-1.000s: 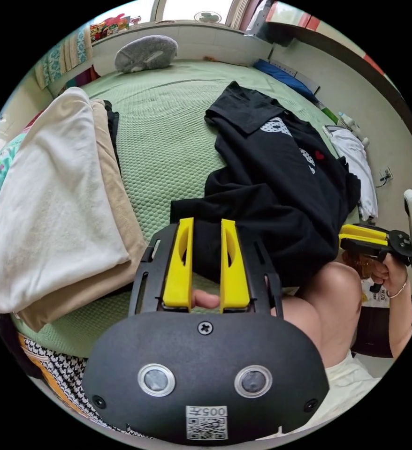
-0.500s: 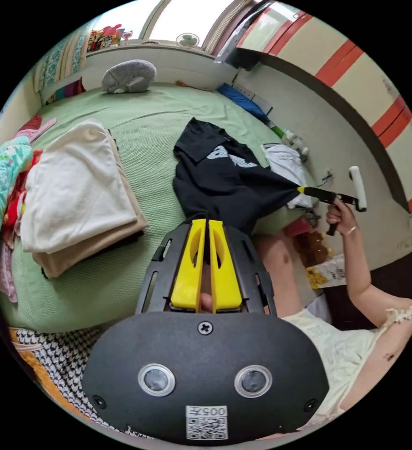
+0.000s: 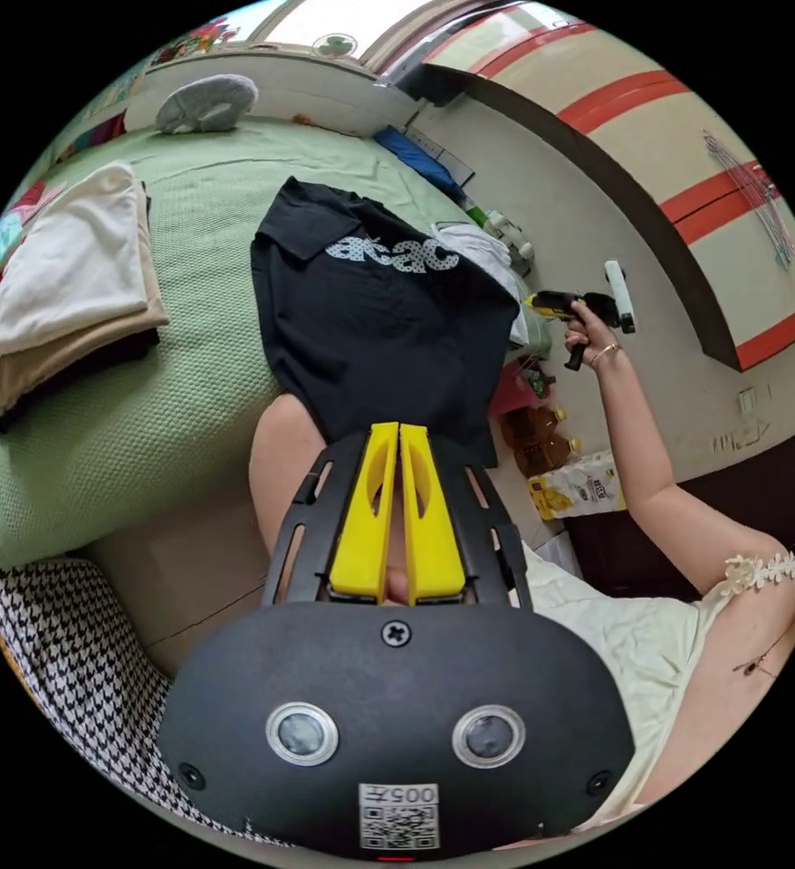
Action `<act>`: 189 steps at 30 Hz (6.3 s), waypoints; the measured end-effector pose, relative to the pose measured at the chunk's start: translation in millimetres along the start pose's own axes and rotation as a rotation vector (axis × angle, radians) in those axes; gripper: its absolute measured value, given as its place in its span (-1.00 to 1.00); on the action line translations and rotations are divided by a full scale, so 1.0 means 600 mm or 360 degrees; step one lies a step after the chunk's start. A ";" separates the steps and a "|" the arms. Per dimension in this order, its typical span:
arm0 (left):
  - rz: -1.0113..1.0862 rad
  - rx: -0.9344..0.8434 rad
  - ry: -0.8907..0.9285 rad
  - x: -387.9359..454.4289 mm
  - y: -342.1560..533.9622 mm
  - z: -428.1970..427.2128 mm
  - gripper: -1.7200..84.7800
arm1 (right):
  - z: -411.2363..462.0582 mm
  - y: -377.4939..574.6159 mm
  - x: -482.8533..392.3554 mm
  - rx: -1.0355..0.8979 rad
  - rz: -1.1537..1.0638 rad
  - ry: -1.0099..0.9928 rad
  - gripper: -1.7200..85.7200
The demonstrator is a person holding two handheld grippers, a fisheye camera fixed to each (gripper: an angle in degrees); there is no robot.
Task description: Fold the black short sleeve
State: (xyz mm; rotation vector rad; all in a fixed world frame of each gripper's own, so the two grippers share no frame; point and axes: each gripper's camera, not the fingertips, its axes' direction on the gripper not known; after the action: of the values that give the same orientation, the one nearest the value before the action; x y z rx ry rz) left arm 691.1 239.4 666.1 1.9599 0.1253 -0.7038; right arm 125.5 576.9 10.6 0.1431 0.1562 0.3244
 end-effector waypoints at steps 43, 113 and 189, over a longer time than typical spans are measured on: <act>-0.0277 -0.0082 -0.0264 -0.051 0.008 -0.128 -0.95 | -0.040 0.166 0.016 -0.0625 -0.0652 -0.0922 -0.97; -0.0001 -0.0024 -0.1027 -0.133 -0.530 0.196 -0.92 | 0.058 -0.193 -0.542 -0.0077 -0.1057 0.0072 -0.86; 0.0054 0.0079 -0.0949 -0.298 -0.523 0.252 -0.76 | 0.200 0.000 -0.576 -0.0350 -0.0660 -0.0270 -0.98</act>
State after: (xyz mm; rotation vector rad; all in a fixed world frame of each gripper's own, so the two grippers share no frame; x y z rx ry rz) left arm 361.3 301.7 464.3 1.7142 -0.2902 -1.2426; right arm -176.9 450.0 172.9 -0.0803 -0.0202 -0.0856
